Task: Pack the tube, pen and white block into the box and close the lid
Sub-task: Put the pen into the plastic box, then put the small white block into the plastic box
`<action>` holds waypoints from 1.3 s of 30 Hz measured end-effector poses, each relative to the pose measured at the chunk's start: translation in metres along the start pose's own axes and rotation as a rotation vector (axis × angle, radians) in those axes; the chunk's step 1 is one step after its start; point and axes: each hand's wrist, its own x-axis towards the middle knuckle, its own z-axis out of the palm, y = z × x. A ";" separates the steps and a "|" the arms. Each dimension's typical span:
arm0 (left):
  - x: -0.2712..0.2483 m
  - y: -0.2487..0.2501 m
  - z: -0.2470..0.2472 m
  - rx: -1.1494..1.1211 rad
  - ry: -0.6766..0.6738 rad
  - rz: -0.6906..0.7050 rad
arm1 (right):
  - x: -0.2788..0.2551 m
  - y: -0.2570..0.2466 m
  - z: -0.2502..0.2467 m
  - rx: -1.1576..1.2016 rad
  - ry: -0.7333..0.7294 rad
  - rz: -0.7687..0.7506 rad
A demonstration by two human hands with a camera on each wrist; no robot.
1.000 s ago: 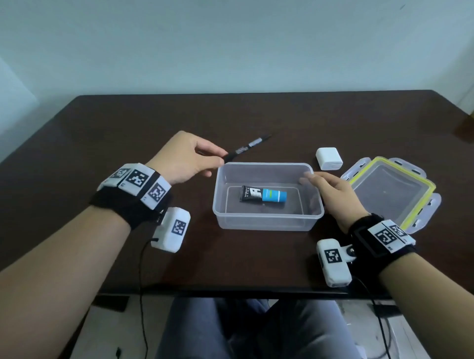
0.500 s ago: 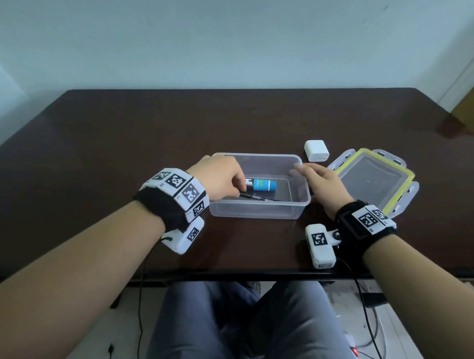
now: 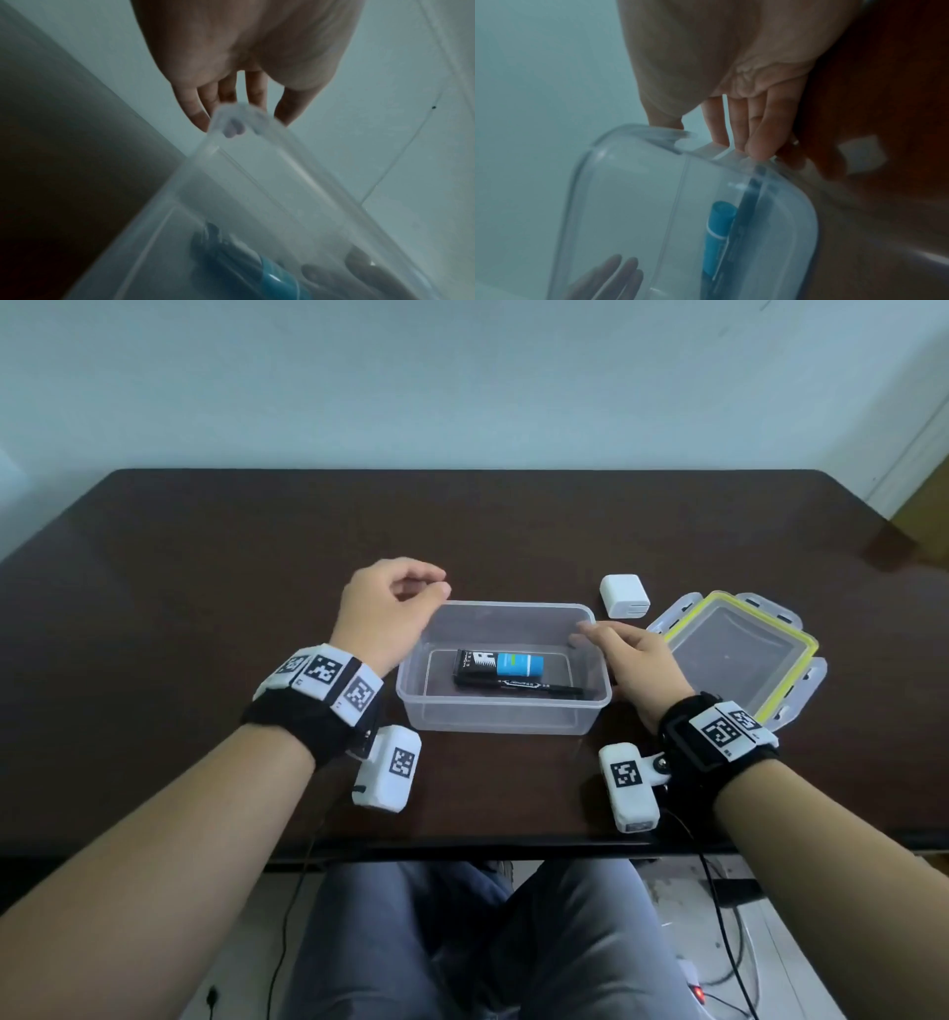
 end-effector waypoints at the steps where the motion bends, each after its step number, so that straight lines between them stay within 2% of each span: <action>1: -0.001 -0.003 -0.002 -0.092 0.053 -0.060 | 0.000 -0.001 0.000 -0.006 0.003 0.005; 3: -0.002 -0.010 -0.005 -0.285 0.118 -0.215 | 0.001 -0.002 -0.001 -0.020 0.003 0.015; 6: -0.006 -0.021 -0.003 -0.544 0.130 -0.453 | 0.000 -0.005 -0.003 -0.021 -0.017 0.034; 9: -0.014 -0.037 0.005 -0.526 0.165 -0.539 | -0.001 -0.013 -0.006 -0.058 0.027 0.034; 14: -0.019 -0.039 0.012 -0.592 0.208 -0.538 | 0.013 -0.039 -0.035 -0.151 0.189 -0.025; 16: -0.021 -0.046 0.012 -0.521 0.245 -0.508 | 0.022 -0.046 -0.044 -0.210 0.211 -0.018; 20: -0.026 -0.047 0.015 -0.418 0.210 -0.435 | 0.047 -0.053 -0.059 -0.407 0.261 0.009; 24: -0.026 -0.042 0.016 -0.385 0.183 -0.389 | 0.067 -0.052 -0.065 -0.609 0.234 0.069; 30: -0.027 -0.041 0.018 -0.341 0.197 -0.409 | 0.077 -0.053 -0.051 -0.853 0.146 0.155; 36: -0.027 -0.040 0.017 -0.305 0.192 -0.431 | 0.071 -0.050 -0.042 -0.881 0.180 0.209; 39: -0.024 -0.040 0.015 -0.294 0.186 -0.453 | 0.066 -0.052 -0.043 -0.829 0.187 0.176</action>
